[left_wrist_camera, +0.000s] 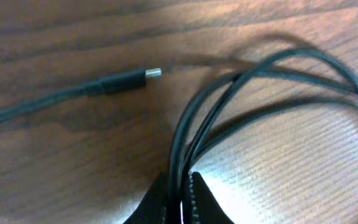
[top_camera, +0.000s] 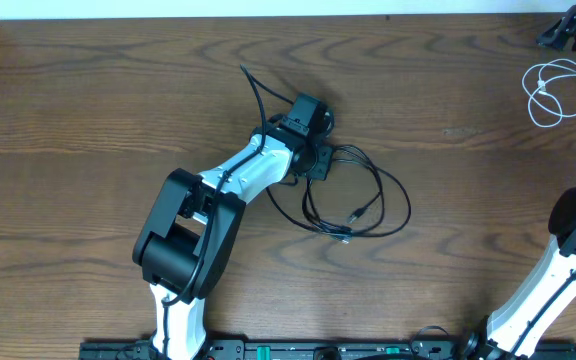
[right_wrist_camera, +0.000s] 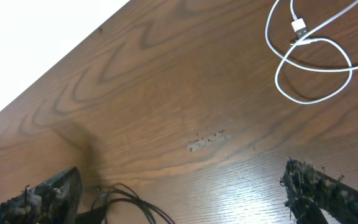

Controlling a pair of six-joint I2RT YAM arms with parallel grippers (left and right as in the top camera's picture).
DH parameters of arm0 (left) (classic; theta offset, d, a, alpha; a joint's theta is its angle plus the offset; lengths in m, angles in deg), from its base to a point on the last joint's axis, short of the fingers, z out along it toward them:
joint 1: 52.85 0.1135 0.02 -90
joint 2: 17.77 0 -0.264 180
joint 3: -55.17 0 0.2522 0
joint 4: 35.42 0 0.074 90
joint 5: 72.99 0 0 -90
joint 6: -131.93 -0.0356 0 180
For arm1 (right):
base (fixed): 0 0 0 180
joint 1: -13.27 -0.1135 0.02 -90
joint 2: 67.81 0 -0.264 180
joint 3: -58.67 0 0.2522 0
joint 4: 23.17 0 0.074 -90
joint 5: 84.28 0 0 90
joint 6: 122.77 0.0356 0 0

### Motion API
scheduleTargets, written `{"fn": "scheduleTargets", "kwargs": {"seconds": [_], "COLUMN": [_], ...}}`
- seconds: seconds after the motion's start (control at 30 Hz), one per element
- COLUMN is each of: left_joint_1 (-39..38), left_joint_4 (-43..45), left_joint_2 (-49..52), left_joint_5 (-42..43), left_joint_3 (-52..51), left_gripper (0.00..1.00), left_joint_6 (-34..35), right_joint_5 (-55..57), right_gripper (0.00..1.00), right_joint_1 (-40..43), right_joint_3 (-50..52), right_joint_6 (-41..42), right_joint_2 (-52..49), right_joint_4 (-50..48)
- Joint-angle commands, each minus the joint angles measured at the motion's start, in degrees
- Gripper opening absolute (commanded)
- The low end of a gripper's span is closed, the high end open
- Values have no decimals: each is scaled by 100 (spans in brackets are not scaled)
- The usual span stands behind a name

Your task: Untangle cables

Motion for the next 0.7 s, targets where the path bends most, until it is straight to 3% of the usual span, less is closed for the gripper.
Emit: {"fn": "scheduleTargets", "kwargs": {"seconds": [0.0, 0.13, 0.4, 0.67], "left_joint_1": [9, 7, 9, 85], "left_joint_4": [-162, -463, -789, -459], "left_joint_2": [-573, -1598, -3681, -4572], "left_joint_5": [-76, -9, -13, -15], "left_joint_3": [140, 153, 153, 153], "left_gripper": [7, 7, 7, 8], "left_joint_6": [234, 337, 951, 1250], "right_joint_5": [-87, -229, -2306, -4352], "right_gripper": [99, 99, 99, 99], "right_joint_1": [-26, -103, -439, -894], "right_joint_3": [-39, -39, -39, -42], "right_joint_6": [-101, -323, -2044, -3703], "right_joint_2": [57, 57, 57, 146], "right_joint_4": [42, 90, 479, 1401]}}
